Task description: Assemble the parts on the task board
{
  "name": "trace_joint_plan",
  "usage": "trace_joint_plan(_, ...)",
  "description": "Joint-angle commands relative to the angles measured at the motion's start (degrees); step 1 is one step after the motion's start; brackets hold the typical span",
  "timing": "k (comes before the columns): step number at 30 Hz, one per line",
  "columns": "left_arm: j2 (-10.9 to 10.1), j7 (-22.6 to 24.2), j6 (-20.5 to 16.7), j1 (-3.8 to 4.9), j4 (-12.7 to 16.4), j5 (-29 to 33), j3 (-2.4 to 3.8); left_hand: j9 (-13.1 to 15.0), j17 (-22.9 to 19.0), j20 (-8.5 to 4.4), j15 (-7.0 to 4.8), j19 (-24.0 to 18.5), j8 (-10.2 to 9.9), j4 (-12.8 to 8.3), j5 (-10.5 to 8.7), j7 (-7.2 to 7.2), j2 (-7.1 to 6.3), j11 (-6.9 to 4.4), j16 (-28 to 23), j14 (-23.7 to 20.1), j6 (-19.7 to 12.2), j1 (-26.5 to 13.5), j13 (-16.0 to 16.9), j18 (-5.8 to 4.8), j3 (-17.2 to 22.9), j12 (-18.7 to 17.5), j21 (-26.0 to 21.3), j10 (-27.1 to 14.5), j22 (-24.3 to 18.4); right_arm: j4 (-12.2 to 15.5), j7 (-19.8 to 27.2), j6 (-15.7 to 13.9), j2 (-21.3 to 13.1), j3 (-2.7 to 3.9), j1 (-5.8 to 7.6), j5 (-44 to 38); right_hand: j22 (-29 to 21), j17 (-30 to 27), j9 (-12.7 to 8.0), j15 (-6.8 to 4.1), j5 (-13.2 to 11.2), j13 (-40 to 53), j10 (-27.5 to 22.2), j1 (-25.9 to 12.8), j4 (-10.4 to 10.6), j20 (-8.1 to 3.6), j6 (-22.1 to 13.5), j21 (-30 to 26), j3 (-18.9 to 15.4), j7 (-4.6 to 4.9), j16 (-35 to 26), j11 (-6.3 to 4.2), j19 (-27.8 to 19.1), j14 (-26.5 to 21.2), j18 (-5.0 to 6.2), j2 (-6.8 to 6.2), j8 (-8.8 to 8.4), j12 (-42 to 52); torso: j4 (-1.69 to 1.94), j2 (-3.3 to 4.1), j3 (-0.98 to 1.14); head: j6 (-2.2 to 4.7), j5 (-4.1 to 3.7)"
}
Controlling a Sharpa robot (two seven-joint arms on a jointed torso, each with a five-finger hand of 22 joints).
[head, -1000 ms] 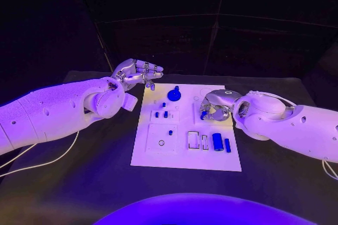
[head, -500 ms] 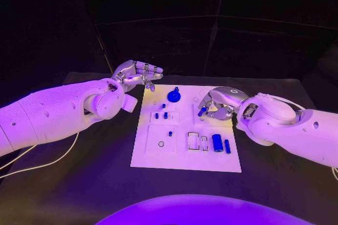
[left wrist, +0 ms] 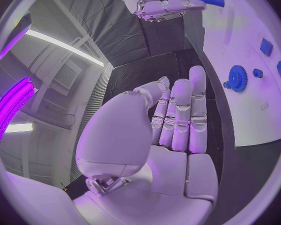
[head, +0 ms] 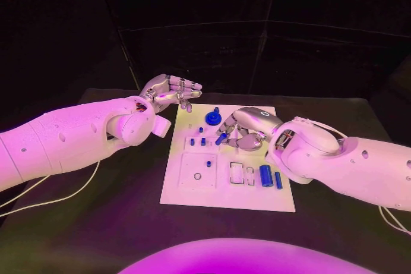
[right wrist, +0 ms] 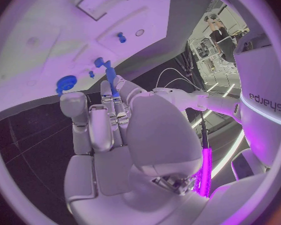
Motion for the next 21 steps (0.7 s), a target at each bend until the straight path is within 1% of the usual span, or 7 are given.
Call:
trace_joint_plan(1, 0.25, 0.29, 0.42, 0.08, -0.10, 0.20, 0.05, -0.09, -0.06, -0.16, -0.04, -0.43, 0.33, -0.25, 0.12, 0.36, 0.40, 0.01, -0.04, -0.47, -0.14, -0.10, -0.09, 0.71, -0.21, 0.30, -0.34, -0.33, -0.06, 0.26, 2.04, 0.55, 1.64, -0.04, -0.48, 0.79, -0.16, -0.16, 0.09, -0.38, 0.39, 0.04, 0.25, -0.02, -0.08, 0.01, 0.44, 0.09, 0.36, -0.06, 0.12, 0.08, 0.12, 2.01, -0.60, -0.65, 0.35, -0.20, 0.14, 0.06, -0.01, -0.22, 0.35)
trace_joint_plan(7, 0.45, 0.31, 0.42, 0.09, -0.22, 0.20, 0.05, -0.09, -0.06, -0.16, -0.04, -0.43, 0.33, -0.25, 0.12, 0.36, 0.40, 0.01, -0.04, -0.47, -0.14, -0.10, -0.09, 0.71, -0.21, 0.30, -0.34, -0.33, -0.06, -0.14, 2.46, 1.69, 4.38, -0.31, -2.06, -0.23, -0.26, -0.18, 0.08, -0.37, 0.39, 0.04, 0.26, -0.03, -0.08, 0.01, 0.44, 0.04, 0.38, -0.05, 0.11, 0.09, 0.06, 2.00, -0.59, -0.63, 0.35, -0.22, -0.14, 0.12, 0.02, -0.40, 0.93)
trace_joint_plan(9, 0.52, 0.31, 0.46, 0.09, -0.24, 0.20, 0.05, -0.09, -0.06, -0.16, -0.04, -0.43, 0.33, -0.25, 0.12, 0.36, 0.40, 0.01, -0.04, -0.47, -0.14, -0.10, -0.09, 0.71, -0.21, 0.30, -0.34, -0.33, -0.06, -0.48, 2.45, 2.16, 5.22, -0.83, -2.54, -1.21, -0.39, -0.24, 0.08, -0.36, 0.40, 0.04, 0.26, -0.06, -0.05, 0.02, 0.44, -0.02, 0.41, -0.03, 0.08, 0.11, -0.01, 1.99, -0.57, -0.61, 0.33, -0.26, -0.24, 0.13, 0.02, -0.48, 1.05)
trace_joint_plan(11, 0.60, 0.31, 0.52, 0.09, -0.25, 0.20, 0.05, -0.09, -0.06, -0.16, -0.04, -0.43, 0.33, -0.25, 0.12, 0.36, 0.40, 0.01, -0.04, -0.47, -0.14, -0.10, -0.09, 0.71, -0.21, 0.30, -0.34, -0.33, -0.06, -0.86, 2.28, 2.77, 5.86, -1.53, -2.82, -1.94, -0.52, -0.32, 0.07, -0.36, 0.38, 0.03, 0.26, -0.10, -0.04, 0.02, 0.43, -0.09, 0.43, -0.02, 0.04, 0.12, -0.09, 1.97, -0.54, -0.60, 0.32, -0.29, -0.20, 0.09, 0.02, -0.62, 1.00)
trace_joint_plan(15, 0.69, 0.29, 0.61, 0.09, -0.25, 0.20, 0.05, -0.09, -0.06, -0.16, -0.04, -0.43, 0.33, -0.25, 0.12, 0.36, 0.40, 0.01, -0.04, -0.47, -0.14, -0.10, -0.09, 0.71, -0.21, 0.30, -0.34, -0.33, -0.06, -1.89, 1.75, 4.40, 6.95, -2.58, -3.14, -3.23, -0.61, -0.35, 0.06, -0.34, 0.35, 0.03, 0.27, -0.16, -0.01, 0.02, 0.42, -0.13, 0.44, 0.00, 0.02, 0.14, -0.15, 1.96, -0.53, -0.61, 0.30, -0.34, -0.14, 0.08, -0.01, -0.78, 0.90)
trace_joint_plan(18, 0.72, 0.29, 0.64, 0.09, -0.27, 0.20, 0.05, -0.09, -0.06, -0.16, -0.04, -0.43, 0.33, -0.25, 0.12, 0.36, 0.40, 0.01, -0.04, -0.47, -0.14, -0.10, -0.09, 0.71, -0.21, 0.30, -0.34, -0.33, -0.06, -2.43, 1.50, 5.33, 7.41, -3.04, -3.33, -3.90, -0.61, -0.35, 0.06, -0.34, 0.35, 0.03, 0.27, -0.16, -0.01, 0.02, 0.42, -0.13, 0.44, 0.00, 0.02, 0.14, -0.15, 1.96, -0.53, -0.61, 0.30, -0.34, -0.11, 0.07, 0.06, -0.95, 1.04)
trace_joint_plan(21, 0.73, 0.26, 0.66, 0.09, -0.29, 0.20, 0.05, -0.09, -0.13, -0.13, -0.03, -0.46, 0.37, -0.25, 0.12, 0.37, 0.48, 0.02, 0.01, -0.50, -0.18, -0.16, -0.09, 0.71, -0.27, 0.42, -0.35, -0.40, -0.06, -2.79, 1.35, 6.03, 7.76, -3.28, -3.51, -4.36, -0.62, -0.32, 0.06, -0.33, 0.31, 0.03, 0.28, -0.24, 0.04, 0.03, 0.43, -0.13, 0.47, 0.01, 0.05, 0.16, -0.17, 1.96, -0.53, -0.58, 0.28, -0.40, -0.11, 0.08, 0.05, -1.04, 1.09)
